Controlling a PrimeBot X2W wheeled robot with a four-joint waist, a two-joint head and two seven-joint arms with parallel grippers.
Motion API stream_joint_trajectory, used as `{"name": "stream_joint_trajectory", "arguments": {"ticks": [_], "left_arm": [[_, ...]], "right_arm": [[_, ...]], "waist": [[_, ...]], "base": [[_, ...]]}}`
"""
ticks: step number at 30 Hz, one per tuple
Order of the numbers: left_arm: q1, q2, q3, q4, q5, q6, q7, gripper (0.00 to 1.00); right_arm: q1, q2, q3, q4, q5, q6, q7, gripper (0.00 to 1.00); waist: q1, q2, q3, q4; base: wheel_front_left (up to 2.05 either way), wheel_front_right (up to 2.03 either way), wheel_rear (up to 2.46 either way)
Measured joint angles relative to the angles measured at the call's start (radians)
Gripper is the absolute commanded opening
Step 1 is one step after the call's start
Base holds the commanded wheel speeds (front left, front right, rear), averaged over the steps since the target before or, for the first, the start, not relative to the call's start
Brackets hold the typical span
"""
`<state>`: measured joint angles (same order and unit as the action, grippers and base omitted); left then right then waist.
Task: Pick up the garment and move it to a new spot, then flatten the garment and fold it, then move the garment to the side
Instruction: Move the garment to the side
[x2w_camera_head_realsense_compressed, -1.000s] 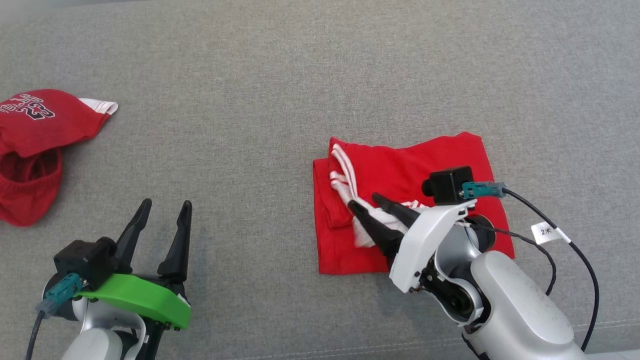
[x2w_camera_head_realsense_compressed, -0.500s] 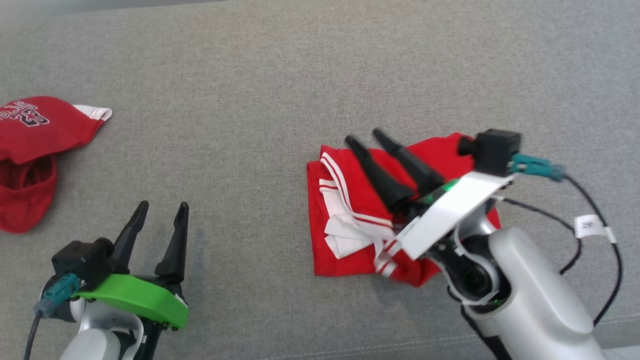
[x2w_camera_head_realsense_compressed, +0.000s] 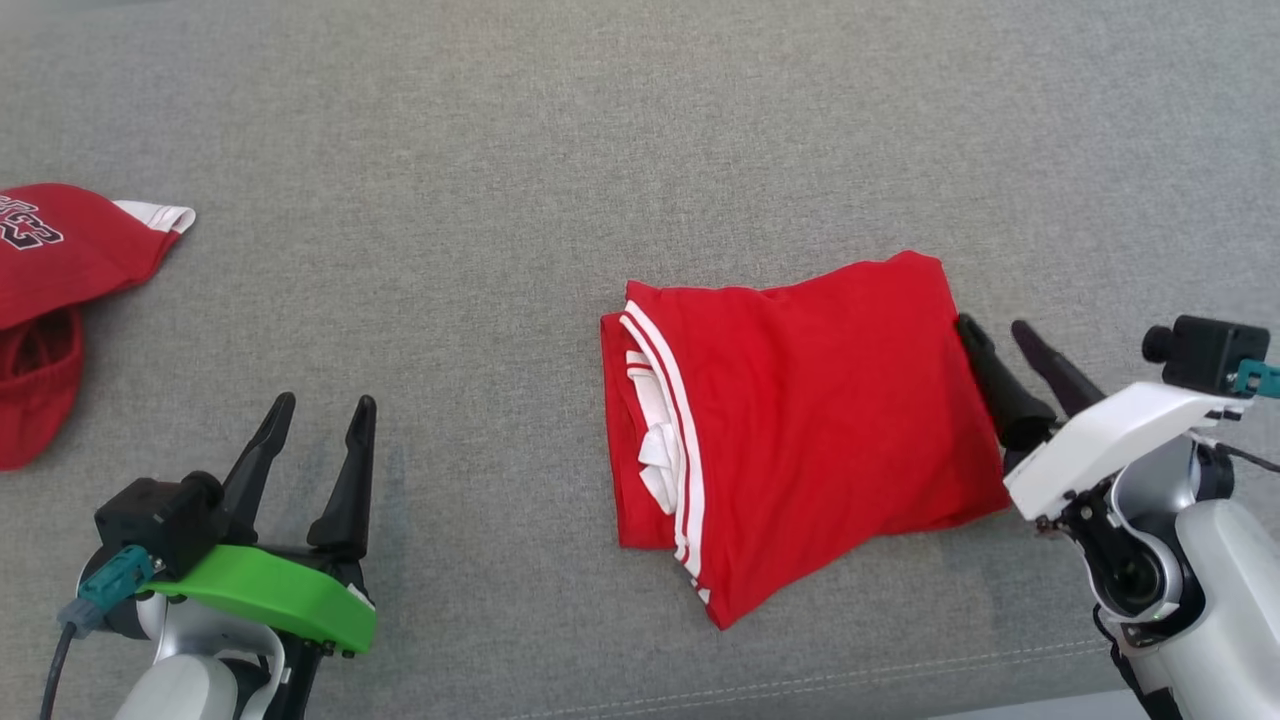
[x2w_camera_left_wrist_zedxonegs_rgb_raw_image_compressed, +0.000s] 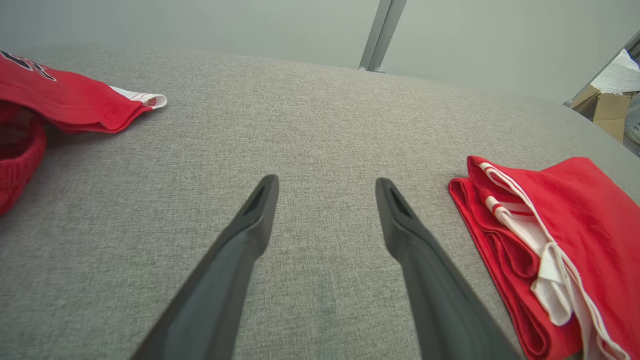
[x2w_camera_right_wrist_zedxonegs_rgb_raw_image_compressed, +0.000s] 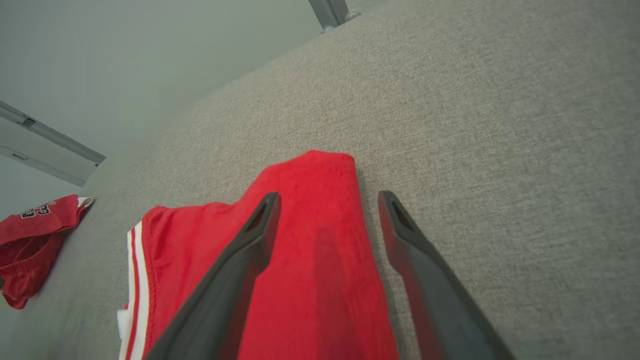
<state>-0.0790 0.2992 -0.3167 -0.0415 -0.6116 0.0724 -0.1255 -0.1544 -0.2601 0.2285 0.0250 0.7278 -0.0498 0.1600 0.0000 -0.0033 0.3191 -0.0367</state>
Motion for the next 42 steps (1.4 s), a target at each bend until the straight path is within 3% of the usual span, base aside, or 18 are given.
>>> {"name": "stream_joint_trajectory", "arguments": {"ticks": [16,17,18,19,20,26,34,37,38,42], "left_arm": [[-0.003,-0.001,-0.009,0.008,0.000,0.000,0.000,1.00],[-0.003,-0.001,-0.009,0.012,0.000,0.000,-0.002,1.00],[-0.003,-0.002,-0.010,0.019,0.000,-0.001,-0.003,1.00],[-0.003,-0.002,-0.010,0.024,0.000,-0.001,-0.003,1.00],[-0.003,-0.002,-0.010,0.026,0.000,-0.001,-0.003,1.00],[-0.004,-0.004,-0.010,0.032,0.000,-0.001,-0.008,1.00],[-0.003,-0.005,-0.011,0.034,0.000,-0.001,-0.009,1.00],[-0.003,-0.004,-0.011,0.034,0.000,-0.001,-0.009,1.00],[-0.003,-0.004,-0.013,0.032,0.000,-0.001,-0.007,1.00],[-0.004,-0.001,-0.016,0.013,0.000,-0.002,0.002,1.00]], "right_arm": [[0.030,-0.035,0.036,0.102,0.135,0.099,0.133,1.00],[0.029,-0.034,0.036,0.102,0.145,0.107,0.139,0.92],[0.029,-0.032,0.035,0.103,0.154,0.113,0.142,0.44],[0.026,-0.030,0.035,0.102,0.161,0.114,0.145,0.06],[0.022,-0.030,0.036,0.100,0.164,0.120,0.151,0.00],[-0.026,-0.082,0.060,0.066,0.153,0.138,0.198,0.00],[-0.116,-0.192,0.122,-0.103,0.125,0.158,0.332,0.00],[-0.141,-0.265,0.114,-0.102,0.082,0.158,0.376,0.00],[-0.161,-0.325,0.081,-0.085,0.048,0.152,0.401,0.00],[-0.216,-0.409,0.040,-0.055,-0.021,0.116,0.445,0.00]], "waist": [[0.0000,0.0000,0.024,0.014],[0.0000,0.0000,0.023,0.015],[0.0000,0.0000,0.020,0.016],[0.0000,0.0000,0.018,0.017],[0.0000,0.0000,0.015,0.018],[0.0000,0.0000,0.003,0.021],[0.0000,0.0000,-0.017,0.014],[0.0000,0.0000,-0.020,0.010],[0.0000,0.0000,-0.020,0.007],[0.0000,0.0000,-0.004,0.005]], "base": [[0.00,0.00,0.00],[0.00,0.00,0.00],[0.00,0.00,0.00],[0.00,0.00,0.00],[0.00,0.00,0.00],[0.00,0.00,0.00],[0.00,0.00,0.00],[0.00,0.00,0.00],[0.00,0.00,0.00],[0.00,0.00,0.00]]}}
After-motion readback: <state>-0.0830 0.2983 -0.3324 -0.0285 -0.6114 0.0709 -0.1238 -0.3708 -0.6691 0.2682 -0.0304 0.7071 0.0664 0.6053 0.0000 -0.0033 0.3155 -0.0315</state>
